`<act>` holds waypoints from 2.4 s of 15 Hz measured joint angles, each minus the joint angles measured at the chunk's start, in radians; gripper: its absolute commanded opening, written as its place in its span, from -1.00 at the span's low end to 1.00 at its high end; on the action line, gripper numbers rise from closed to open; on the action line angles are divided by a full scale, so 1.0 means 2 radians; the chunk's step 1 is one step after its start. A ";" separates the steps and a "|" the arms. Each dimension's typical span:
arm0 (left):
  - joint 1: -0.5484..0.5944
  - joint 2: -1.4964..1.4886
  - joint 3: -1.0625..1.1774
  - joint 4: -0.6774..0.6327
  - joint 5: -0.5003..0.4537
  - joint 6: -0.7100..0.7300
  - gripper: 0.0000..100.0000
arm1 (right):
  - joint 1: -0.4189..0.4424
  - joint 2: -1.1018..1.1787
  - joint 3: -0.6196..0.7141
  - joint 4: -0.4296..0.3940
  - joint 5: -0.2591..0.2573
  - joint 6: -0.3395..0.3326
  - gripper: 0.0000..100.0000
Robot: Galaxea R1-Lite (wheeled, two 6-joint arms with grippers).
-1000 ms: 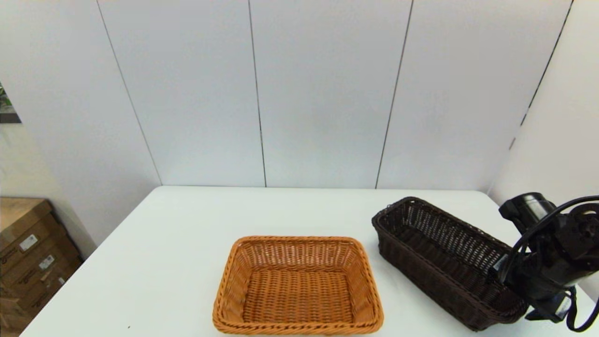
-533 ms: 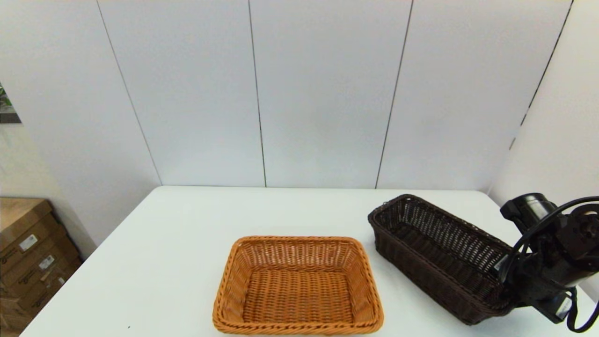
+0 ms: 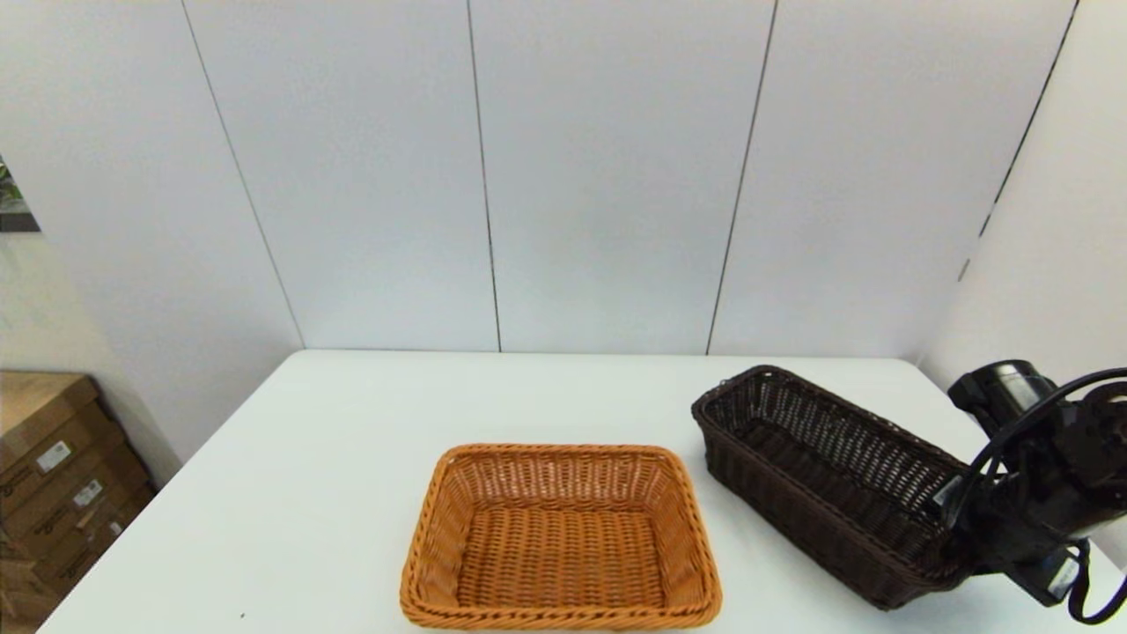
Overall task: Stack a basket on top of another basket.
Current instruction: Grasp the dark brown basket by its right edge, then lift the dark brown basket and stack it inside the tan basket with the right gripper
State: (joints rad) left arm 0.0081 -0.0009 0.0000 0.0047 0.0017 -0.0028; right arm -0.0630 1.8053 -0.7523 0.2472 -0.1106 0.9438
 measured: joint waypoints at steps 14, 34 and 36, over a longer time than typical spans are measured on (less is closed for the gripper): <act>0.000 0.000 0.000 0.000 0.000 0.000 1.00 | -0.060 -0.086 0.004 -0.071 0.117 0.066 -1.00; 0.000 0.000 0.000 0.000 0.000 0.000 1.00 | 0.112 -0.244 0.001 -0.041 0.227 0.005 -1.00; 0.000 0.000 0.000 0.000 0.000 0.000 1.00 | 0.155 -0.254 -0.009 -0.029 0.226 0.004 -1.00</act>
State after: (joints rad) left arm 0.0081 -0.0009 0.0000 0.0047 0.0013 -0.0028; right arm 0.2472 1.2968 -0.7706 0.1896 0.3423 0.9515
